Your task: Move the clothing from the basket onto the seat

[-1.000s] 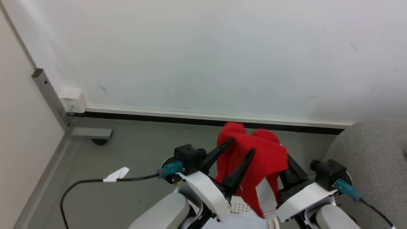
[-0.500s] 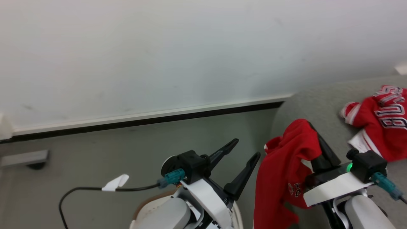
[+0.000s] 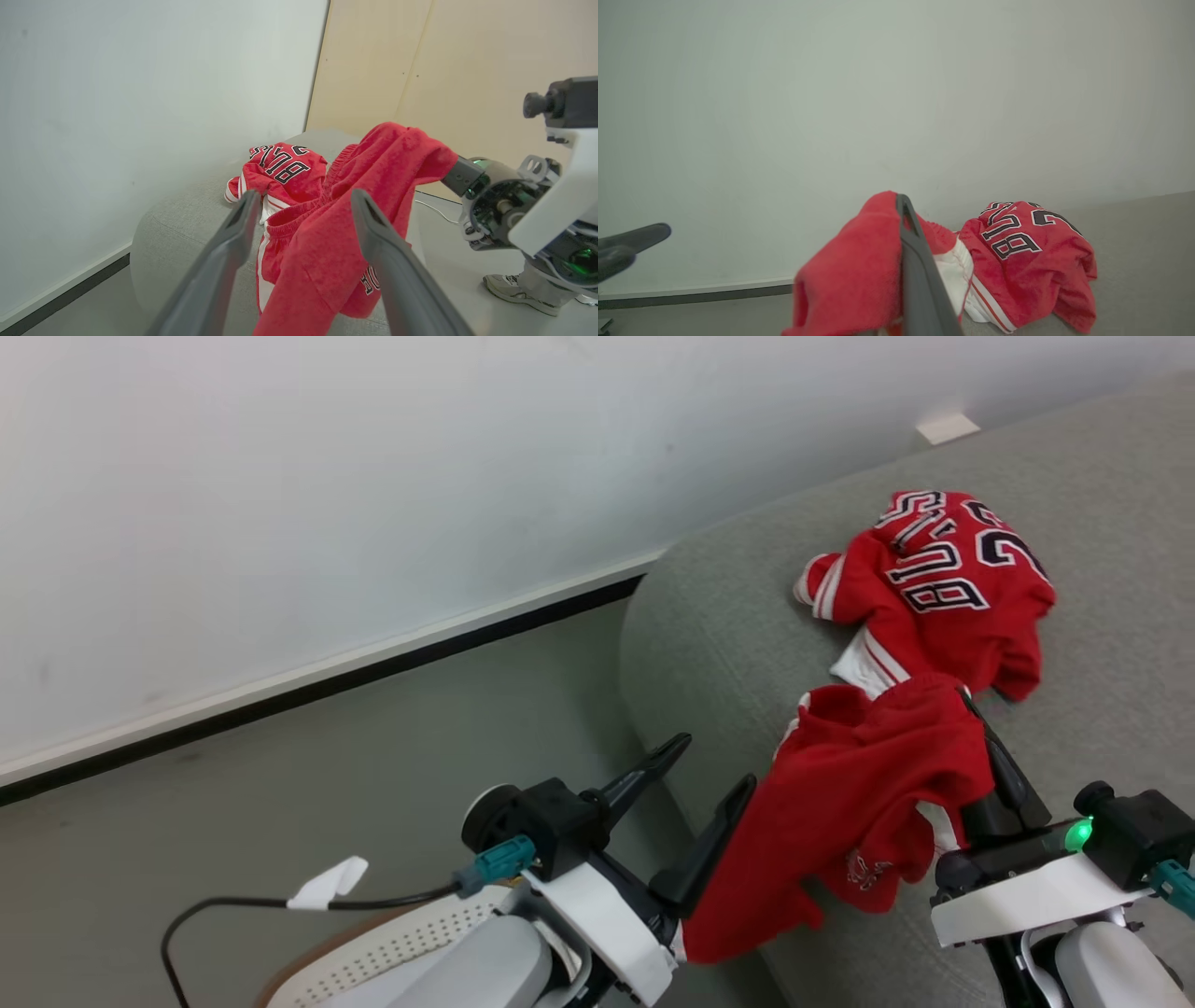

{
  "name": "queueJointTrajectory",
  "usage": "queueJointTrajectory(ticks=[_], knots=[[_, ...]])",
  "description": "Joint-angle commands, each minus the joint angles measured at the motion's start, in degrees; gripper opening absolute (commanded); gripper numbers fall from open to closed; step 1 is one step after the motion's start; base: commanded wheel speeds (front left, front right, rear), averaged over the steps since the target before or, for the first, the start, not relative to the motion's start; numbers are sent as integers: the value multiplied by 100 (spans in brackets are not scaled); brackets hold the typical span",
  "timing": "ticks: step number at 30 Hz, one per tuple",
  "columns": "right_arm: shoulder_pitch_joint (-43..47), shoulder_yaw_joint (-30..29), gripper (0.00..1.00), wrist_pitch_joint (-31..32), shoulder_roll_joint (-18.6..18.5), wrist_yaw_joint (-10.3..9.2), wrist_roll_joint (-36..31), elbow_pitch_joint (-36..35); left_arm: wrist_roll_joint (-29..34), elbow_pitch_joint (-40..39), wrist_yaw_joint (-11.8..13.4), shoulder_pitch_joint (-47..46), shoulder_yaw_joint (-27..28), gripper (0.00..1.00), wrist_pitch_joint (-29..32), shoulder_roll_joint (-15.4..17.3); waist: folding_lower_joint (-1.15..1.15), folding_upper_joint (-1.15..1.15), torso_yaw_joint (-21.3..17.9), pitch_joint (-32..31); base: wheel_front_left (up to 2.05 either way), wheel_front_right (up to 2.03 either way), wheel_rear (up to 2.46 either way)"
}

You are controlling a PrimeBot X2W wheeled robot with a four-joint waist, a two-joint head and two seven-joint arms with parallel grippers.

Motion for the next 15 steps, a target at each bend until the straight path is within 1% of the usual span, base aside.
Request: queueJointTrajectory(ticks=[1, 6, 9, 13, 15], knots=[[57, -9, 0, 2, 13, -13, 43, -29, 97, 4, -30, 100, 40, 100, -1, -2, 0, 0, -166, 55, 0, 0, 0], [39, 26, 0, 2, 11, -13, 31, -55, 168, 52, -72, 171, 173, 100, -2, -26, 0, 0, -276, 41, 0, 0, 0], [-104, 51, 0, 2, -62, -13, -41, -88, 204, 79, -91, 199, 245, 100, -2, -41, 0, 0, -282, 43, 0, 0, 0], [-509, 68, 0, 2, -246, -13, -91, -142, 245, 70, -96, 155, 388, 100, -2, -41, 0, 0, -223, 188, 0, 0, 0], [-825, 42, 0, 2, -406, -13, -54, -125, 286, 65, -103, 66, 467, 100, -2, -14, 0, 0, -151, 325, 0, 0, 0]])
